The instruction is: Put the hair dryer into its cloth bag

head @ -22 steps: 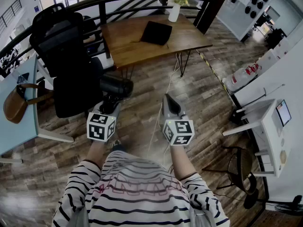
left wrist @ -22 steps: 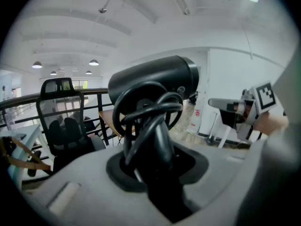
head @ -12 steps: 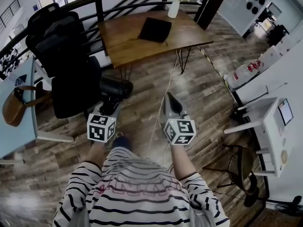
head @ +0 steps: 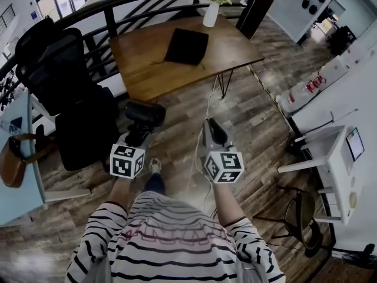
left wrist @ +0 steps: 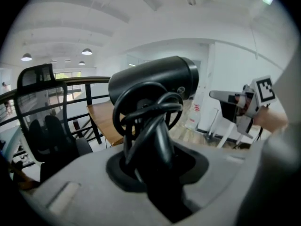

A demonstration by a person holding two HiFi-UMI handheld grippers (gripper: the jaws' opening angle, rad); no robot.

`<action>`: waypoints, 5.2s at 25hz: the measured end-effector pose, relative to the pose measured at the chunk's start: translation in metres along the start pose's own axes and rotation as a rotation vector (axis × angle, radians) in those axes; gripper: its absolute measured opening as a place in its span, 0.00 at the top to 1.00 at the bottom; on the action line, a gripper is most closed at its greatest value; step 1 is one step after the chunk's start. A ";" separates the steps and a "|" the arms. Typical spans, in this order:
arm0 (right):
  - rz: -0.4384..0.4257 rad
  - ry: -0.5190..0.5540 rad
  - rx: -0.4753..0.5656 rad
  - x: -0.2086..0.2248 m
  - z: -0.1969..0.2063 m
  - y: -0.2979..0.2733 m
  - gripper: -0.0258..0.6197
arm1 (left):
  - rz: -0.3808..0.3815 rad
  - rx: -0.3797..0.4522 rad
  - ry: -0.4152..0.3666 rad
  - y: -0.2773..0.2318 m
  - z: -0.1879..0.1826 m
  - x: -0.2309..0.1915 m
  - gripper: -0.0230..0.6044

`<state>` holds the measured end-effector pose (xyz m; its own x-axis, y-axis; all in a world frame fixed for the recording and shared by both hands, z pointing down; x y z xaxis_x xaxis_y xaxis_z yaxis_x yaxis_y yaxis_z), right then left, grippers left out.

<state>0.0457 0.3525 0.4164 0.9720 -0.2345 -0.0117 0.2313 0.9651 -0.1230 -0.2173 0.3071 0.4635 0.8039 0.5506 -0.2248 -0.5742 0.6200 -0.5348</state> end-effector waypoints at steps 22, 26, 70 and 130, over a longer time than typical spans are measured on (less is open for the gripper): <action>0.059 0.087 -0.154 0.103 -0.004 -0.292 0.82 | 0.125 -0.217 -0.099 -0.239 -0.153 -0.147 0.77; 0.003 0.179 -0.214 0.132 0.002 -0.335 0.80 | 0.116 -0.254 -0.080 -0.273 -0.161 -0.150 0.77; -0.566 0.396 -0.525 0.241 0.087 -0.587 0.94 | -0.039 -0.417 0.204 -0.438 -0.170 -0.164 0.77; -0.701 0.093 -0.297 0.257 0.037 -0.553 0.94 | 0.029 -0.472 0.215 -0.616 -0.292 -0.149 0.77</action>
<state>0.1693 -0.2376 0.5177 0.5912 -0.8019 0.0860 0.7596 0.5177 -0.3937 0.0618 -0.3200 0.5888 0.8310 0.4058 -0.3806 -0.5040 0.2594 -0.8239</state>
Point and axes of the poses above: the fingertips, and each gripper's own axes: y backward along the fingers, x to its right, z out of its underside, the point moved 8 cm from there along y, backward along the fingers, and after that the axes turned 8 degrees about y, right-handed, at the moved point
